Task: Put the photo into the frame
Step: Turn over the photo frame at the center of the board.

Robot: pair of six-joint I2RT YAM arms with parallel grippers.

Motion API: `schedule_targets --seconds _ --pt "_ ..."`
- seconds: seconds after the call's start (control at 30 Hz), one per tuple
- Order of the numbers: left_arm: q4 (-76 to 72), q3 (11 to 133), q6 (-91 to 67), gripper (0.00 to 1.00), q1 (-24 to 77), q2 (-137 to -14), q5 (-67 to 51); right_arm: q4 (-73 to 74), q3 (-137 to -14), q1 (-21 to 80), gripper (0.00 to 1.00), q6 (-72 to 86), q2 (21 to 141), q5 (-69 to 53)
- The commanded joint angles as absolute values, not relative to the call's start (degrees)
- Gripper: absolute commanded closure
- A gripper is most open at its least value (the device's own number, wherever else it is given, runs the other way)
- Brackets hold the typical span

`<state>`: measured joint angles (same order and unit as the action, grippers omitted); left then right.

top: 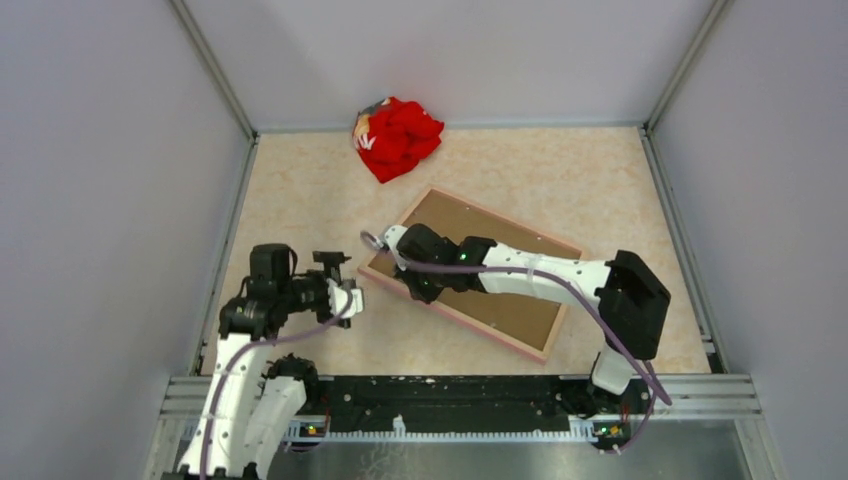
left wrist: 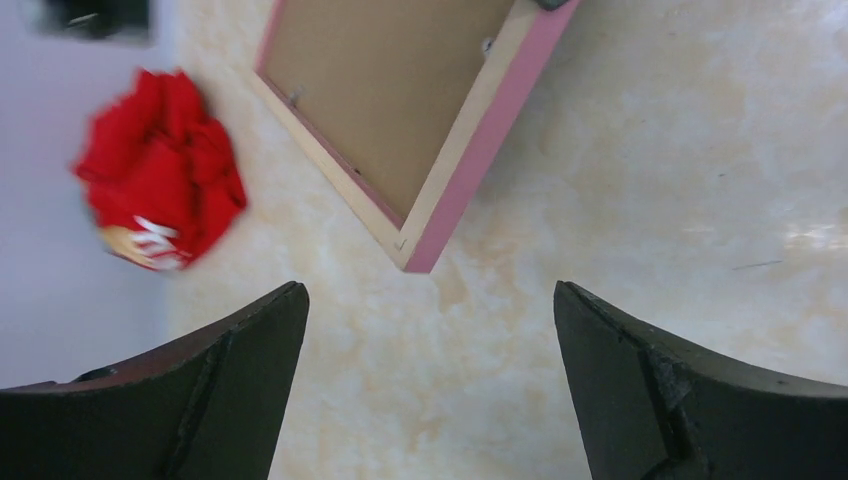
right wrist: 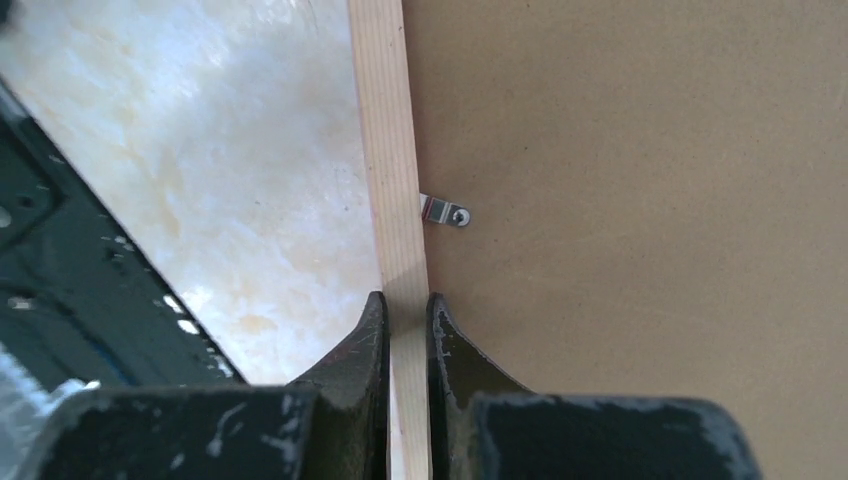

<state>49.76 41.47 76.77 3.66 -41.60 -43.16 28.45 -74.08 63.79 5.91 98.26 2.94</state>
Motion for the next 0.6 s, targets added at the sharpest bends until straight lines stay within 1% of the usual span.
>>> schedule_targets --seconds 0.0,0.07,0.17,0.33,0.4,0.53,0.57 --pt "36.22 34.22 91.84 0.01 3.91 -32.61 -50.34 28.74 -85.22 62.56 1.00 8.92 94.71 -3.22" --pt "36.74 33.34 97.62 0.01 4.03 -31.46 -51.19 30.11 -87.39 62.14 1.00 9.71 95.33 -4.36" --pt "38.90 32.87 104.97 0.01 4.04 -32.59 -48.91 30.00 -88.74 61.35 1.00 11.20 95.40 -6.92" --pt "31.90 30.96 105.44 0.03 4.13 -31.49 -50.20 29.08 -89.88 60.91 1.00 13.23 95.03 -11.05" --pt "31.60 30.91 107.51 0.06 4.24 -31.71 -50.36 29.45 -90.53 60.93 1.00 13.47 95.17 -11.83" --pt "37.74 32.12 114.48 0.18 4.86 -34.50 -47.21 29.93 -92.14 60.91 1.00 13.90 96.03 -12.88" --pt "38.01 32.16 114.94 0.19 4.98 -35.07 -46.41 30.20 -92.86 60.89 1.00 14.10 96.43 -13.44"
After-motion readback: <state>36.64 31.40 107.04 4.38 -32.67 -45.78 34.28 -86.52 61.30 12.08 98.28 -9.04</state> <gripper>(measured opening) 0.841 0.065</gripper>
